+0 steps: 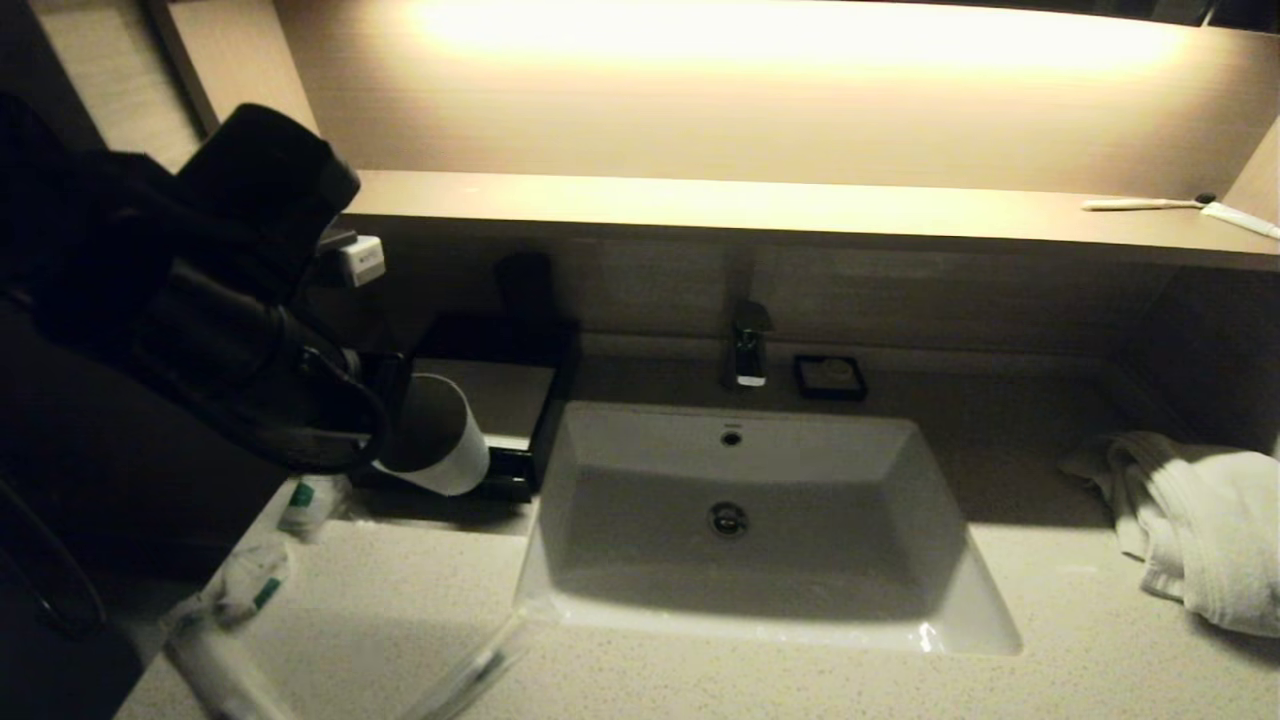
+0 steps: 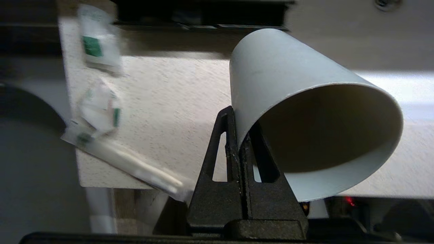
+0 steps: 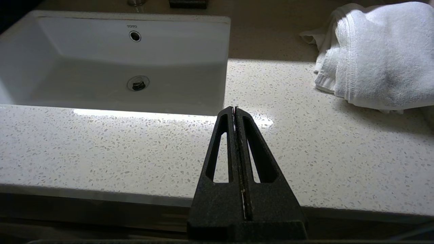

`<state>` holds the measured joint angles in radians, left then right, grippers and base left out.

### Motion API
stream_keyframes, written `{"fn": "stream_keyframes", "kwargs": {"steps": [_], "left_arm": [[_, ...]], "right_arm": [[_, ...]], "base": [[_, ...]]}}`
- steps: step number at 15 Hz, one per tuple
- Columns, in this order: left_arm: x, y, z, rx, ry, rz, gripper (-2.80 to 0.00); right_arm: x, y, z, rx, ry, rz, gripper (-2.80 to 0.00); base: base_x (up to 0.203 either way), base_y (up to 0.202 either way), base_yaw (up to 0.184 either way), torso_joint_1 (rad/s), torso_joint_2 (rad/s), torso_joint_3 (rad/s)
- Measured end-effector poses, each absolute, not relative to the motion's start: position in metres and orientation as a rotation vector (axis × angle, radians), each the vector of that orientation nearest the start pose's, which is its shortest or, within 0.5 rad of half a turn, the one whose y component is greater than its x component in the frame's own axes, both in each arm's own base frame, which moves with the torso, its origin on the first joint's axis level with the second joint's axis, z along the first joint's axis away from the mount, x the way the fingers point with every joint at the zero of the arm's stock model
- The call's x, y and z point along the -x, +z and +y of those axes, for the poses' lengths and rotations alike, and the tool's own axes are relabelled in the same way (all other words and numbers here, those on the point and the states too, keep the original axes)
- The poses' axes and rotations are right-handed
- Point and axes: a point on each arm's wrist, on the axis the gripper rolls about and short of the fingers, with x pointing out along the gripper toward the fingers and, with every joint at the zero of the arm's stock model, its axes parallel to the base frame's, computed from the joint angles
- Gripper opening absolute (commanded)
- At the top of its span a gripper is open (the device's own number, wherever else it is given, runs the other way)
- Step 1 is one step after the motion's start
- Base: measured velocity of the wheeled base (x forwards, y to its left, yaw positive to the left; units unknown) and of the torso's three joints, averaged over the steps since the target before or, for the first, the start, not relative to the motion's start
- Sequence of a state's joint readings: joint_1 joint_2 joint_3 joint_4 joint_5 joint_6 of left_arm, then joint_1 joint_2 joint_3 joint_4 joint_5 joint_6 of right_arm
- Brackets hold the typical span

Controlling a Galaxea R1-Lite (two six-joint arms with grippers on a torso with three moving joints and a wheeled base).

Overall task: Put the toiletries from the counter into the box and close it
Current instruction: Place the cup on the table

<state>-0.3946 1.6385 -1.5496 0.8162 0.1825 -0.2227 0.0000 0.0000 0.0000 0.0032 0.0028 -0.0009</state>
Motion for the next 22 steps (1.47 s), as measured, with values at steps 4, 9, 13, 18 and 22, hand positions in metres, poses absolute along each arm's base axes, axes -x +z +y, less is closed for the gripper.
{"fn": "stream_keyframes", "kwargs": {"steps": [4, 9, 13, 18, 22], "left_arm": [[-0.263, 0.280, -0.086, -0.067, -0.061, 0.869, -2.80], [-0.292, 0.281, -0.091, -0.054, -0.048, 0.846, -2.80], [-0.322, 0.277, -0.094, -0.044, -0.029, 0.833, -2.80], [-0.366, 0.260, -0.093, -0.051, -0.004, 0.799, -2.80], [-0.388, 0.249, -0.086, -0.028, 0.021, 0.744, -2.80]], "right_arm": [[0.023, 0.075, 0.000, 0.001, 0.002, 0.003, -2.80], [0.023, 0.075, 0.000, 0.001, 0.003, 0.003, -2.80], [0.023, 0.075, 0.000, 0.002, 0.003, 0.003, -2.80], [0.023, 0.075, 0.000, 0.001, 0.003, 0.003, -2.80], [0.023, 0.075, 0.000, 0.001, 0.003, 0.003, -2.80]], "base": [[0.000, 0.000, 0.000, 0.000, 0.00, 0.000], [0.000, 0.000, 0.000, 0.000, 0.00, 0.000], [0.000, 0.000, 0.000, 0.000, 0.00, 0.000], [0.000, 0.000, 0.000, 0.000, 0.00, 0.000], [0.000, 0.000, 0.000, 0.000, 0.00, 0.000]]}}
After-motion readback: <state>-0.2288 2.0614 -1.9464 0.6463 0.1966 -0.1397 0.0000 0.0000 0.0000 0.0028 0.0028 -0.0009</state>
